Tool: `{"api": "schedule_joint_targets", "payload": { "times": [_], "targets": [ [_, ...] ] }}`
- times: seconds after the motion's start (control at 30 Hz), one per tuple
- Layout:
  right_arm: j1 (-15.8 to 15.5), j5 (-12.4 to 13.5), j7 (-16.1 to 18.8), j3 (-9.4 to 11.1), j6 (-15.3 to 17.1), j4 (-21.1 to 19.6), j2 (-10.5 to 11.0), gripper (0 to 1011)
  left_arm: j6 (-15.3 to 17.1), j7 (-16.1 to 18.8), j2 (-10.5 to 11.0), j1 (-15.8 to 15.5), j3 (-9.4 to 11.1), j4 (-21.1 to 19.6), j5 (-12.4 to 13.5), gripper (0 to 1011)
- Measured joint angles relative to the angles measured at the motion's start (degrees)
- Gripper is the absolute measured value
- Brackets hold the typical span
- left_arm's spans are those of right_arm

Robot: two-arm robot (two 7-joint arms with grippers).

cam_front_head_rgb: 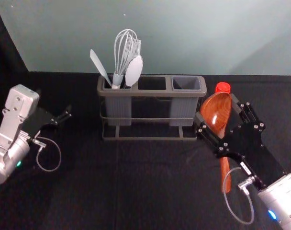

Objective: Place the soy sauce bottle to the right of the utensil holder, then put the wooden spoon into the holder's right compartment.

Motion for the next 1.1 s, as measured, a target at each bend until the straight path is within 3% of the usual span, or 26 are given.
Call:
{"api": "schedule_joint_targets", "payload": {
  "times": [1.1],
  "targets": [
    [0.4, 0.1, -0.3, -0.3, -0.2, 0.1, 0.0, 839, 0.0, 0.0, 0.0, 0.0, 0.0, 0.0, 0.0, 1011]
  ]
}}
